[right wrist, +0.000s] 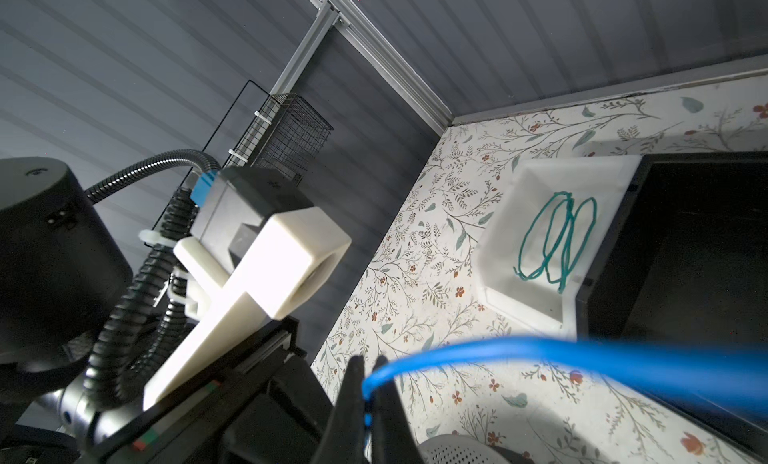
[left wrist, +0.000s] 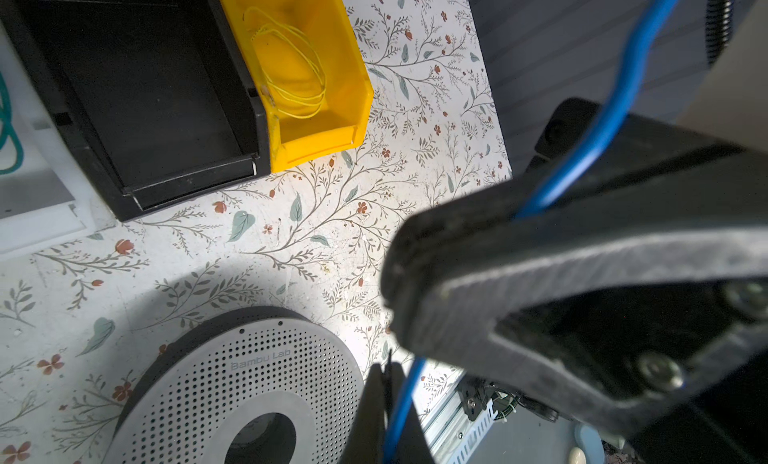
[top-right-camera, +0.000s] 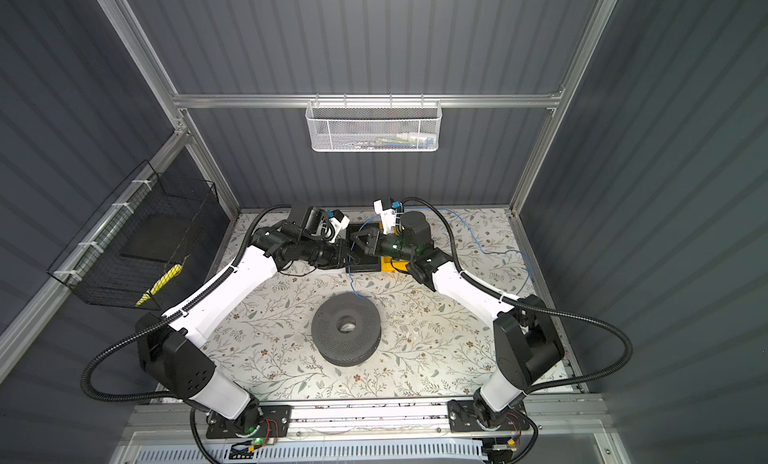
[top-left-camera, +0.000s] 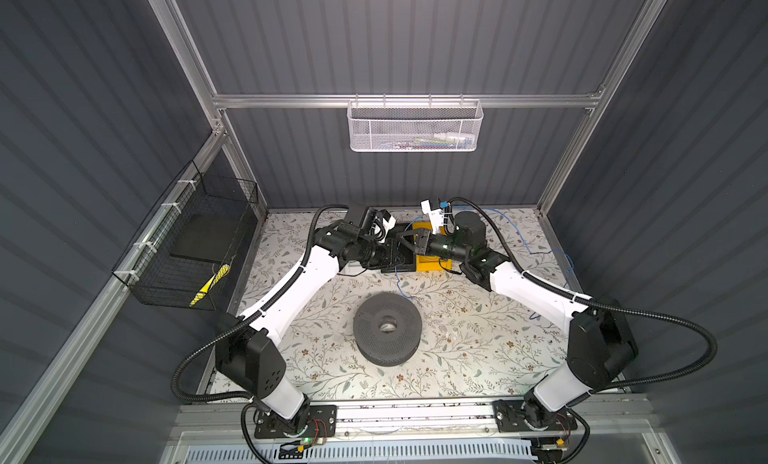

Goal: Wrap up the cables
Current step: 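Open the left gripper and move it toward the grey spool while right holds cable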

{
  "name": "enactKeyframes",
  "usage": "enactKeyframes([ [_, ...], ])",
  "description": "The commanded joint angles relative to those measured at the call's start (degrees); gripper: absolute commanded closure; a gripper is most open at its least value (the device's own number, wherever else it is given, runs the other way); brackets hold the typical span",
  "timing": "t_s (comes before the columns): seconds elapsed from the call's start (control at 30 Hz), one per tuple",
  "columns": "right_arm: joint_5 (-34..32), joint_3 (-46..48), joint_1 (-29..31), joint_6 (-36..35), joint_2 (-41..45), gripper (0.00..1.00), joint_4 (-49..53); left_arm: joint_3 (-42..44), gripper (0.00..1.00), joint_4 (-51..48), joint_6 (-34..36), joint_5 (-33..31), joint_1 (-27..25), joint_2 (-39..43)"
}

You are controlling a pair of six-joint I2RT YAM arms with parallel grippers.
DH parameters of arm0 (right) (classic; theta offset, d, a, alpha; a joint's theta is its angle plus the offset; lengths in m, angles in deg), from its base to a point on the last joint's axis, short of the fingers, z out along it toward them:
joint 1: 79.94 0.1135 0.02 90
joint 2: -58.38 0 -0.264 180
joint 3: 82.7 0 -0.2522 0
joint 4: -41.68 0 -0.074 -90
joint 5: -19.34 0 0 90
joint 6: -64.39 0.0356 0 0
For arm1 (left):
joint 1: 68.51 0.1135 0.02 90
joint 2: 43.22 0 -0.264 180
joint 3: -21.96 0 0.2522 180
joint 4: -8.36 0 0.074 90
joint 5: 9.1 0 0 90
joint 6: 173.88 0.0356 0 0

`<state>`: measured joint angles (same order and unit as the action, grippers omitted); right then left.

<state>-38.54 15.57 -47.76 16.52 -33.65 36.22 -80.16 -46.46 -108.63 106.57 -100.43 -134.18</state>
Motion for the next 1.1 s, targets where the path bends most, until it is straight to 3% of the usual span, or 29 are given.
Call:
enactKeyframes([
  [0.0,-1.7,0.6,-1.7,-1.5,1.3,1.00,0.3,0.6,0.81,0.2,1.5,1.3,-0.5,2.9],
  [0.07,-1.7,1.5,-2.3,-0.3,1.7,1.00,-0.5,0.7,0.78,0.8,1.3,1.5,-0.5,3.1],
  [0.13,-1.0,2.6,-3.0,1.3,1.9,1.00,-2.2,0.9,0.68,1.4,1.1,1.2,-0.4,3.2],
  [0.2,-0.7,3.6,-3.5,2.9,1.7,1.00,-4.4,0.9,0.67,1.9,1.0,1.6,-0.2,3.3],
  [0.3,0.3,4.8,-4.3,5.6,1.2,1.00,-7.5,1.0,0.47,1.6,1.1,1.0,-0.1,3.5],
  [0.47,2.8,6.3,-5.9,10.6,1.2,1.00,-12.4,3.9,0.34,-0.4,1.4,-2.9,2.2,7.0],
  [0.6,3.9,6.3,-6.0,10.6,3.0,1.00,-11.0,13.6,0.48,-2.4,-1.4,-6.3,6.9,12.6],
  [0.73,6.0,7.2,-6.7,11.4,5.1,1.00,-10.2,23.7,0.49,-2.2,-4.4,-8.1,11.1,20.5],
  [0.8,7.7,7.9,-7.4,12.8,5.8,1.00,-10.7,28.3,0.42,-1.2,-5.2,-7.2,13.0,24.7],
  [1.07,13.1,7.4,-8.2,16.1,6.5,1.00,-13.8,45.0,0.44,7.7,-10.2,2.6,14.7,30.3],
])
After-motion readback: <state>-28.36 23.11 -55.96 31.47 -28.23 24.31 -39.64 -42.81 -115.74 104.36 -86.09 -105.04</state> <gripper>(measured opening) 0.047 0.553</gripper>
